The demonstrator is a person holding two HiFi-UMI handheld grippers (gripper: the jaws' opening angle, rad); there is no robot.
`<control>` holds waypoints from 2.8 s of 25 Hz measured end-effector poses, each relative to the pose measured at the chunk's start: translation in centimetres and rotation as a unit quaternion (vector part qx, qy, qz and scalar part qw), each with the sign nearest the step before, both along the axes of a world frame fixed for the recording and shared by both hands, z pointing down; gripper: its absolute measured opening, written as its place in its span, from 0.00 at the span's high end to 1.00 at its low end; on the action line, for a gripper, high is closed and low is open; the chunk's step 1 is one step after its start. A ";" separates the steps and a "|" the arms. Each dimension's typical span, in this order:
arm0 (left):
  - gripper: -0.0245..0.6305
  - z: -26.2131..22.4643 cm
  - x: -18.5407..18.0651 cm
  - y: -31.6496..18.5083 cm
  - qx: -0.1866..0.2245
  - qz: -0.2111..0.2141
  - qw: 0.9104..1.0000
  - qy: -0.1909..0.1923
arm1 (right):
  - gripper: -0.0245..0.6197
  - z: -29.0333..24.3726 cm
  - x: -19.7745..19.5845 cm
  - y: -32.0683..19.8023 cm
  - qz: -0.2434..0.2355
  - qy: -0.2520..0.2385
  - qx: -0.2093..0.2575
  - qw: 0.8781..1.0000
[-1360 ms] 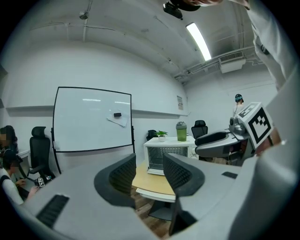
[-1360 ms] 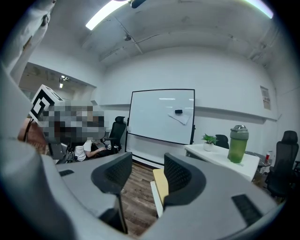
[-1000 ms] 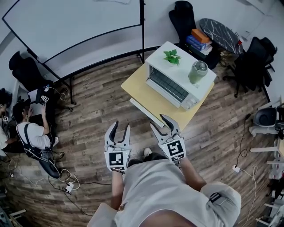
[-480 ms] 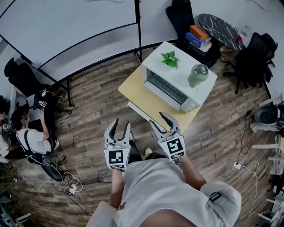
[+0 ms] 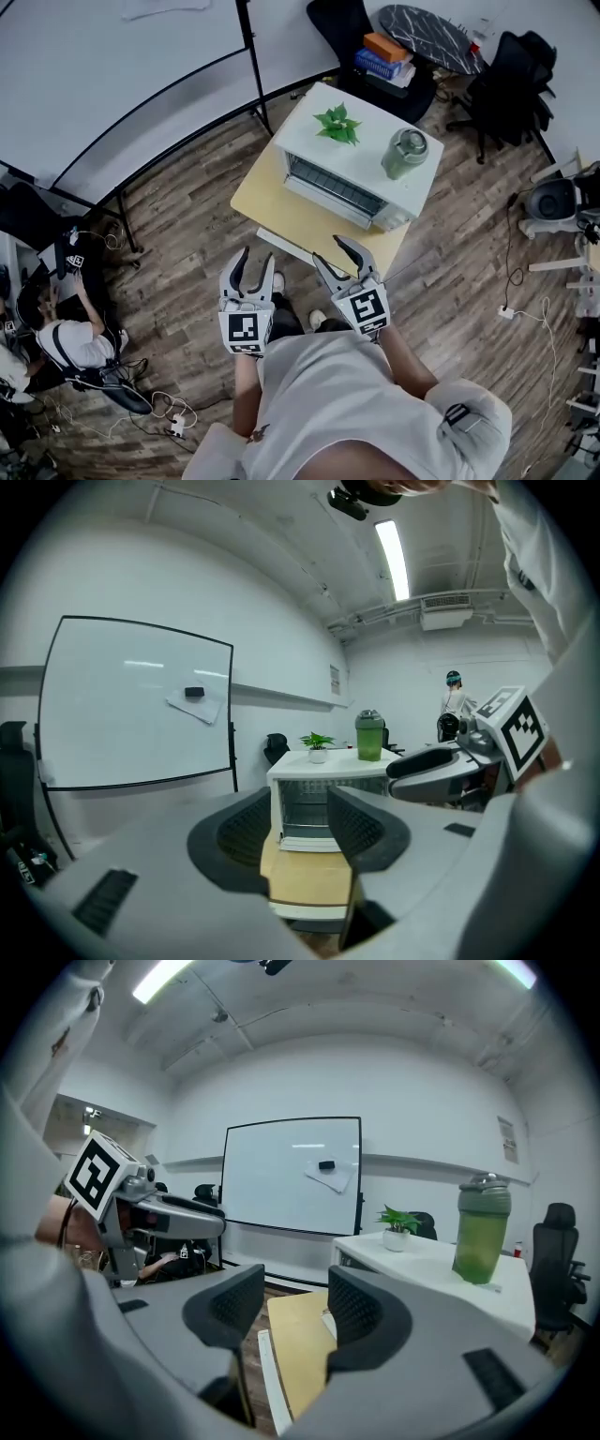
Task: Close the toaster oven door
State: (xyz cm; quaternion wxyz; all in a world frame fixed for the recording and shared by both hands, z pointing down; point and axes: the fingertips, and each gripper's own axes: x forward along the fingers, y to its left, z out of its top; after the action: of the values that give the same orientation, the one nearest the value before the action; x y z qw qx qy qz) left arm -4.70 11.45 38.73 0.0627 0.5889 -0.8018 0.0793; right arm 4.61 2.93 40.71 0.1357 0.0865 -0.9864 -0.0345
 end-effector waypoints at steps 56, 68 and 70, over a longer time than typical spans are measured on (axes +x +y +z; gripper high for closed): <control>0.56 33.0 -9.0 -7.7 -0.312 0.250 0.909 0.121 | 0.53 32.1 9.2 -2.9 0.400 0.208 -0.290 0.844; 0.50 36.4 -9.3 -7.4 -0.349 0.222 0.892 0.183 | 0.51 34.3 8.7 -2.5 0.389 0.197 -0.332 0.836; 0.50 36.7 -9.1 -7.4 -0.350 0.223 0.889 0.194 | 0.51 34.5 8.5 -2.6 0.391 0.193 -0.337 0.835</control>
State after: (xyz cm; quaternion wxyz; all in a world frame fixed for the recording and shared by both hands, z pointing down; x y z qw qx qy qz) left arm -13.85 4.09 75.46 0.3994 0.6957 -0.5418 0.2509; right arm 13.10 0.31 75.23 0.3464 0.4052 -0.7749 0.3397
